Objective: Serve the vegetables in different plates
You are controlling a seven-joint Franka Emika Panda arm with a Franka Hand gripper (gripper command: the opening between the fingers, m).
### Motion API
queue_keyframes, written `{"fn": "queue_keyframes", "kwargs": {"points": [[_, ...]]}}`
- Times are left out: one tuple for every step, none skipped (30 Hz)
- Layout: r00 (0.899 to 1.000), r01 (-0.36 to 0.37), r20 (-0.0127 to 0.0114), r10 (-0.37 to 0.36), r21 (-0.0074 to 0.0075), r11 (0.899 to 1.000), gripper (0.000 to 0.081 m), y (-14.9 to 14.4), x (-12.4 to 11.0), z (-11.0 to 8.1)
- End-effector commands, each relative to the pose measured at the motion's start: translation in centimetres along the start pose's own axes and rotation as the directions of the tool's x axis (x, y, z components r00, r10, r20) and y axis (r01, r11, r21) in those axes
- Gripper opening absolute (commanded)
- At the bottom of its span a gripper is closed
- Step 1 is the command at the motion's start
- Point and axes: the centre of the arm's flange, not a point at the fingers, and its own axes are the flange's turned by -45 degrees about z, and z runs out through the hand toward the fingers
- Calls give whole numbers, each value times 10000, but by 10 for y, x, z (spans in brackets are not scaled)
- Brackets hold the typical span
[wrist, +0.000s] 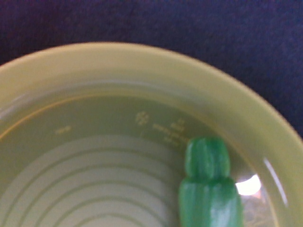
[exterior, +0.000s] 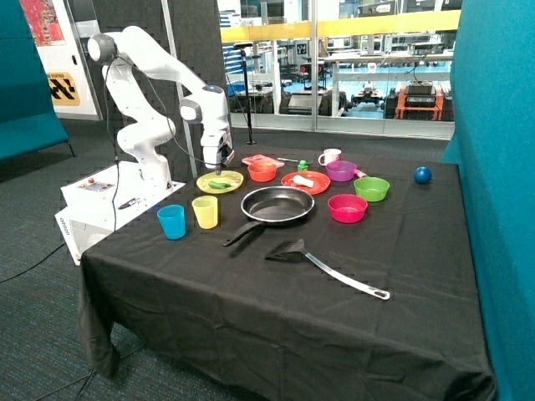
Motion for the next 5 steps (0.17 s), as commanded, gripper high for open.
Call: {"fn": "queue_keyframes", "kwargs": {"points": [[10000,-9,22,9,-15,10000,566,9,15,-8],[10000,33,22,-33,-15,10000,567,9,18,-10],[10000,69,22,-69,-15,10000,567,8,22,-11],[10000,93,22,-93,-15,10000,567,8,25,-13],[10000,82,22,-82,-15,10000,564,8,30,-15]]}}
